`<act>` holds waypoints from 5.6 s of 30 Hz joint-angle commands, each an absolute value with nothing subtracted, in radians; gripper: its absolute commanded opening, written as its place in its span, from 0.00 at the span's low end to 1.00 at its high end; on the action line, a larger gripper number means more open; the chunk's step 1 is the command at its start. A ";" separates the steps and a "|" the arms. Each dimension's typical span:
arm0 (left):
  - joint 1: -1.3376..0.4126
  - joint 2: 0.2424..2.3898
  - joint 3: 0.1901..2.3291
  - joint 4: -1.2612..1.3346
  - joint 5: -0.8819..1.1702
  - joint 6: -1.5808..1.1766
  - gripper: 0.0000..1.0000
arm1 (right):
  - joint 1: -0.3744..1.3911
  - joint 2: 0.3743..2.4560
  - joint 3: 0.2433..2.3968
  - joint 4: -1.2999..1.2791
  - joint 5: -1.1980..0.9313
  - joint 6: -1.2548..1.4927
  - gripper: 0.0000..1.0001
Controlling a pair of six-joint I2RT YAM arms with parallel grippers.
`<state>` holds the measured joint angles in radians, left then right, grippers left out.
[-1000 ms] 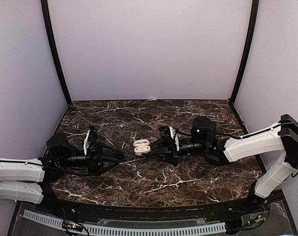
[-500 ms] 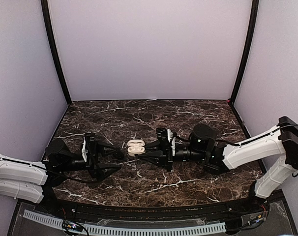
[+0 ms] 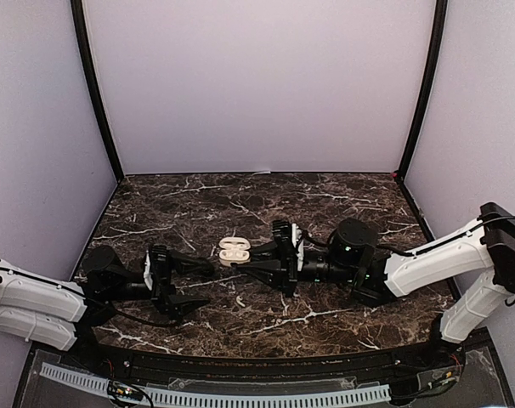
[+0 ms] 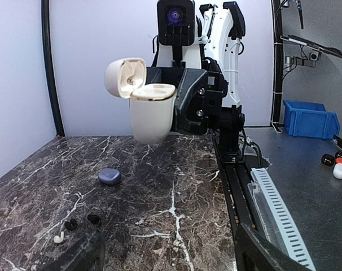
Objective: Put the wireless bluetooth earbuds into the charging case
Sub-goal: Pass from the right arm to the left, then pick up the left earbud from the center of the board.
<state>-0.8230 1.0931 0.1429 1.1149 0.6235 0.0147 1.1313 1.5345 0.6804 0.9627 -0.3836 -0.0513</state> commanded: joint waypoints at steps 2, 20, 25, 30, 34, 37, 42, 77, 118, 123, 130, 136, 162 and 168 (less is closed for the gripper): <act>-0.825 1.129 0.132 1.191 0.622 0.080 0.82 | 1.148 1.553 0.692 1.033 -0.350 -0.058 0.17; -0.825 1.204 0.148 1.276 0.642 0.053 0.65 | 1.180 1.626 0.745 0.997 -0.362 -0.102 0.17; -0.825 1.218 0.142 1.307 0.644 0.044 0.65 | 1.189 1.652 0.749 1.008 -0.368 -0.112 0.16; -0.825 1.232 0.133 1.346 0.648 0.032 0.65 | 1.199 1.684 0.753 1.030 -0.374 -0.112 0.17; -0.825 1.239 0.125 1.385 0.651 0.015 0.63 | 1.203 1.698 0.755 1.050 -0.376 -0.112 0.16; -0.825 1.241 0.120 1.413 0.654 -0.002 0.62 | 1.205 1.706 0.757 1.064 -0.377 -0.110 0.17; -0.825 1.238 0.121 1.429 0.660 -0.012 0.56 | 1.206 1.714 0.764 1.073 -0.382 -0.110 0.17; -0.825 1.199 0.138 1.338 0.667 0.018 0.34 | 1.206 1.750 0.802 1.069 -0.416 -0.110 0.17; -0.778 1.041 0.044 1.224 0.430 0.017 0.22 | 1.204 1.444 0.538 0.873 -0.125 -0.101 0.99; -0.759 1.025 0.024 1.222 0.384 0.029 0.22 | 1.203 1.338 0.587 0.593 0.243 0.157 0.99; -0.753 1.015 0.009 1.192 0.352 0.080 0.22 | 1.195 1.253 0.663 0.263 0.345 0.177 0.98; -0.753 1.010 -0.006 1.200 0.348 0.096 0.22 | 1.195 1.299 0.758 0.054 0.379 0.334 0.90; -0.747 0.971 -0.039 1.205 0.159 0.066 0.20 | 1.212 1.704 1.179 -0.329 0.287 0.509 0.60; -0.747 0.959 -0.039 1.190 0.159 0.068 0.20 | 1.213 1.839 1.315 -0.394 0.220 0.494 0.54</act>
<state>-0.7544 0.9791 0.0105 1.1927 0.1734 0.0734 1.2041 1.7828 1.2396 -0.3363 0.2691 0.4946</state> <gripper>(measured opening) 0.237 0.547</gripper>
